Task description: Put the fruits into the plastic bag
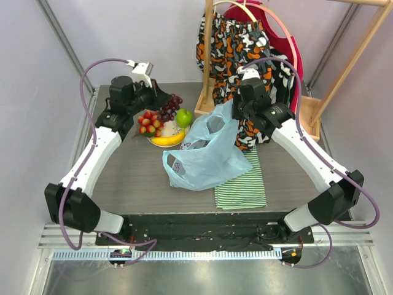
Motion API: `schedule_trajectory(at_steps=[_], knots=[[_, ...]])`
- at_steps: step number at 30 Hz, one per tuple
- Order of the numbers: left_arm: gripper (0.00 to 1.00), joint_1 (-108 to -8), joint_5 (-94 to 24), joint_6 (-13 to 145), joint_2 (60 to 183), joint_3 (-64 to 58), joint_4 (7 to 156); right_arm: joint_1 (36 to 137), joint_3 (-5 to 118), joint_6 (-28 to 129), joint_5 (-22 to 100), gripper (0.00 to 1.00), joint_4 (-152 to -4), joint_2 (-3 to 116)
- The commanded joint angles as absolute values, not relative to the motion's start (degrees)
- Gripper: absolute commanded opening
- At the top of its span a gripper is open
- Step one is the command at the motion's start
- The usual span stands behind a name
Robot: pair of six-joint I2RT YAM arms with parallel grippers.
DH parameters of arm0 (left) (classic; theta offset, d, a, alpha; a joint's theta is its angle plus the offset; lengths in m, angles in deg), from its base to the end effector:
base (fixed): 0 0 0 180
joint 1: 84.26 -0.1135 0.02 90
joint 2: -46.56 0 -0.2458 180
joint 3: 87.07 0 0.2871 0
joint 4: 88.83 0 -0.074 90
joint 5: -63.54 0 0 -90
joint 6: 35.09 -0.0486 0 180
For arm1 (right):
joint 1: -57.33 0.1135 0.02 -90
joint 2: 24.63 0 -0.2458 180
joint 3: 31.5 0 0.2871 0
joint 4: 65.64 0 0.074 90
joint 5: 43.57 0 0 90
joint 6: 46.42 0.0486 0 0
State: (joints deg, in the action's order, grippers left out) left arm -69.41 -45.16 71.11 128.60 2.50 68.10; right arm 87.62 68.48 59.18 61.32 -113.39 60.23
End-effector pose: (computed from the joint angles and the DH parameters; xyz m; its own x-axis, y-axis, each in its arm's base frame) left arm 0.3693 -0.1140 0.3624 -0.3997 -0.1674 -0.9012 0.4476 0.8224 -0.3513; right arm 0.3318 0.1794 0.3680 -0.5293 -0.0082 -0.8484 -0.1643 0.9820 0.0930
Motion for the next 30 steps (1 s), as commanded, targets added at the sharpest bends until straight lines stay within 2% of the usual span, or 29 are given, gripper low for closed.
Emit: schedule_trajectory(at_steps=[1, 6, 12, 20, 30], knots=[[0.0, -66.42, -56.51, 71.16, 120.84, 1.99, 77.69, 87.57, 71.61, 59.32, 61.54, 0.01, -113.3, 58.61], [0.0, -65.98, -61.78, 75.73, 113.98, 0.32, 78.67, 87.57, 71.79, 59.14, 61.72, 0.01, -113.48, 57.64], [0.0, -64.75, -62.58, 78.54, 105.01, -7.94, 77.79, 87.48, 71.44, 59.05, 61.28, 0.01, -113.39, 56.76], [0.0, -63.78, -62.67, 79.87, 101.93, -14.89, 76.03, 87.57, 70.82, 59.67, 59.79, 0.01, -113.12, 56.5], [0.0, -61.94, -66.98, 79.43, 103.42, -15.77, 75.77, 87.57, 70.03, 60.19, 60.14, 0.01, -112.69, 55.79]])
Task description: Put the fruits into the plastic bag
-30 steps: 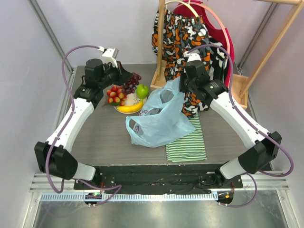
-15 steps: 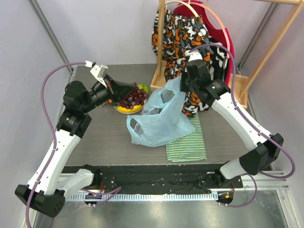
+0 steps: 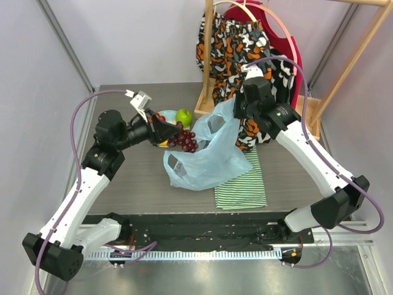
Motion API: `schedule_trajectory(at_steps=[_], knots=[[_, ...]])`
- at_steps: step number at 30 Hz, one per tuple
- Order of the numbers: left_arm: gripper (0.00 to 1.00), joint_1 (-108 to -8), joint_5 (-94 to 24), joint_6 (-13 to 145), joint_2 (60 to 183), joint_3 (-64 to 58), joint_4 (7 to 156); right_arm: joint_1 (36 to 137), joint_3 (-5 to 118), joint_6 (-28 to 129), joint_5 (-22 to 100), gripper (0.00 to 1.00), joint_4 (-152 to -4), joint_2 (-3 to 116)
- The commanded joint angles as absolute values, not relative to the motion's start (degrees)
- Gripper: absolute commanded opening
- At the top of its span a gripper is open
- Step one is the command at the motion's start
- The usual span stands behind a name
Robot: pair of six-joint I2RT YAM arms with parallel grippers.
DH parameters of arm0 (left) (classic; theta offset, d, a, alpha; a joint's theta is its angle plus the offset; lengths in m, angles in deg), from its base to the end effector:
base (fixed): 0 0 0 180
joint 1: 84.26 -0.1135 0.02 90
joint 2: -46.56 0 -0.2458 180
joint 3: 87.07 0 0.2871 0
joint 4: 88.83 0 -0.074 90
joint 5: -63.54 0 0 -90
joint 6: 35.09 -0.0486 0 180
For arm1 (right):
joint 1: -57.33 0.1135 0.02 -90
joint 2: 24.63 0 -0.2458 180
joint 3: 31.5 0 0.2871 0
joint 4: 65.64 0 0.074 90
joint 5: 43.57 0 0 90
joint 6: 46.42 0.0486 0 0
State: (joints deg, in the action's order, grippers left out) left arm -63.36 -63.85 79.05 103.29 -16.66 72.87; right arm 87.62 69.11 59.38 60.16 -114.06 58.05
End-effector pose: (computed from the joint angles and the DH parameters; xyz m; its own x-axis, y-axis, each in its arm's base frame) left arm 0.2476 -0.1262 0.3778 -0.4158 -0.1890 -0.8896 0.7439 0.4920 -0.4523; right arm 0.3221 0.1748 0.3842 -0.5069 0.0102 -0.8620 -0.1822 0.9761 0.1188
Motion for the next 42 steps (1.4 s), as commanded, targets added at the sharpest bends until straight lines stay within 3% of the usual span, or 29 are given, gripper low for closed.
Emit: schedule_trajectory(at_steps=[1, 24, 42], knots=[[0.0, -61.68, -67.07, 79.34, 104.29, -15.69, 75.77, 87.57, 70.03, 60.19, 59.96, 0.01, -112.69, 55.79], [0.0, -40.24, -58.98, 80.39, 114.59, -11.73, 78.93, 87.48, 68.36, 60.37, 60.84, 0.01, -112.51, 54.3], [0.0, -39.61, -40.61, 74.33, 126.87, -5.85, 78.23, 87.48, 67.92, 60.37, 60.84, 0.01, -112.42, 53.33]])
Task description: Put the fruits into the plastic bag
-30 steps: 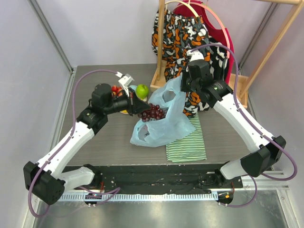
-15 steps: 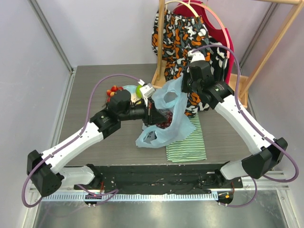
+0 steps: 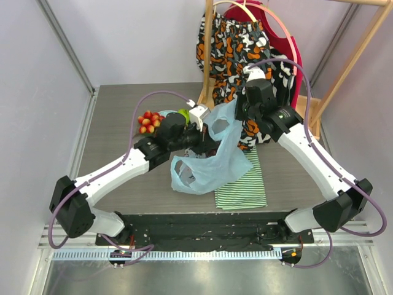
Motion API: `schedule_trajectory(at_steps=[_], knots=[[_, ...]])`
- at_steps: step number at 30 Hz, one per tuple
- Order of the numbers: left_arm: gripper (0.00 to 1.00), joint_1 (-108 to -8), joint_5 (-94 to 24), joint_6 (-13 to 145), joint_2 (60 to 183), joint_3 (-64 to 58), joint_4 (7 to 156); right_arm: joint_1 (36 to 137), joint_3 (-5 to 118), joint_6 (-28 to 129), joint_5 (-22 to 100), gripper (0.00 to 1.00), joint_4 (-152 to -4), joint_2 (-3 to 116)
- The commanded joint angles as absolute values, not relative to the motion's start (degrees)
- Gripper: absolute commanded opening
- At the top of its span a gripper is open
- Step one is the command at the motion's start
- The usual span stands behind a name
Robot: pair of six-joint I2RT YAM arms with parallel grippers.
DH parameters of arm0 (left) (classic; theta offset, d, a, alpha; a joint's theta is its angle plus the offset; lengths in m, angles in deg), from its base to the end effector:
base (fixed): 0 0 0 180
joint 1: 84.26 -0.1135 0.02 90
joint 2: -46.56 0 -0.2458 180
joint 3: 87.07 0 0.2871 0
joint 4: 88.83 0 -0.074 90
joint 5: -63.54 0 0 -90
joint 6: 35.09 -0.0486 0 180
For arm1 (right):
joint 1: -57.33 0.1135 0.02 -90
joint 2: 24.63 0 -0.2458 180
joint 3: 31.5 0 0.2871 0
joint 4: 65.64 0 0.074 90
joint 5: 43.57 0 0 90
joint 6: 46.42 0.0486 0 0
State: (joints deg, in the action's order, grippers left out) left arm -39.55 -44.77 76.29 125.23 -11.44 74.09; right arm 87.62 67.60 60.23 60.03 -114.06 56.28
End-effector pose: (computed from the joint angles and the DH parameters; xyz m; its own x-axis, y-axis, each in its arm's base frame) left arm 0.2531 -0.2720 0.2980 -0.5475 0.0550 -0.8350 0.7280 0.5232 -0.4429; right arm 0.3155 0.1710 0.3848 -0.5067 0.0265 -0.8617 -0.1770 0.9750 0.1341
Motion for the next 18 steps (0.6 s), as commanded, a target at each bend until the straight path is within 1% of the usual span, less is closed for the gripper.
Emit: schedule_trajectory(at_steps=[1, 9, 15, 16, 17, 18], knots=[[0.0, -39.61, -42.35, 75.11, 127.5, -5.49, 78.58, 87.57, 67.92, 60.28, 60.75, 0.01, -112.34, 53.33], [0.0, -39.26, -47.02, 78.46, 131.11, -8.47, 83.76, 87.57, 67.83, 60.2, 60.84, 0.01, -112.34, 53.77], [0.0, -39.18, -48.7, 76.53, 132.87, -8.21, 81.48, 87.39, 68.27, 60.2, 60.75, 0.01, -112.42, 54.04], [0.03, -39.18, -48.87, 76.35, 132.78, -8.21, 81.57, 87.57, 68.19, 60.2, 60.84, 0.01, -112.34, 54.12], [0.11, -39.18, -48.87, 76.0, 132.34, -8.3, 81.57, 87.48, 68.27, 60.2, 60.84, 0.01, -112.42, 54.04], [0.18, -39.18, -48.79, 75.3, 132.17, -8.3, 81.57, 87.57, 68.27, 60.11, 61.02, 0.01, -112.34, 54.04]])
